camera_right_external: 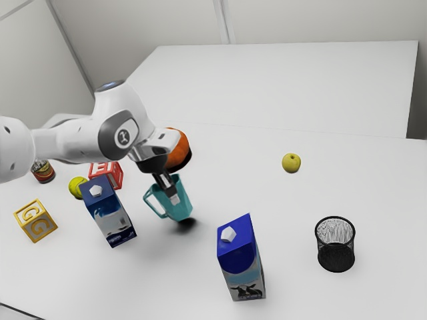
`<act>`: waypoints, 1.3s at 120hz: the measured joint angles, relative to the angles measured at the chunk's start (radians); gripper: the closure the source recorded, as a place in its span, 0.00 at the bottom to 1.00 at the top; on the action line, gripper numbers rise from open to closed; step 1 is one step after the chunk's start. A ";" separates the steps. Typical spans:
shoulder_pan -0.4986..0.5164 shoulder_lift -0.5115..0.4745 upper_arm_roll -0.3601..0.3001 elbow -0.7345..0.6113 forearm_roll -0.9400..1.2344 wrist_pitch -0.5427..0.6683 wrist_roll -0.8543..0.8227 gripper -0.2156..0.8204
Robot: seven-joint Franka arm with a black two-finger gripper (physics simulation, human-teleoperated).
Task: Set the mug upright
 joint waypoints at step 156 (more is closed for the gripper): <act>0.052 -0.019 -0.040 0.173 0.170 -0.006 -0.483 0.29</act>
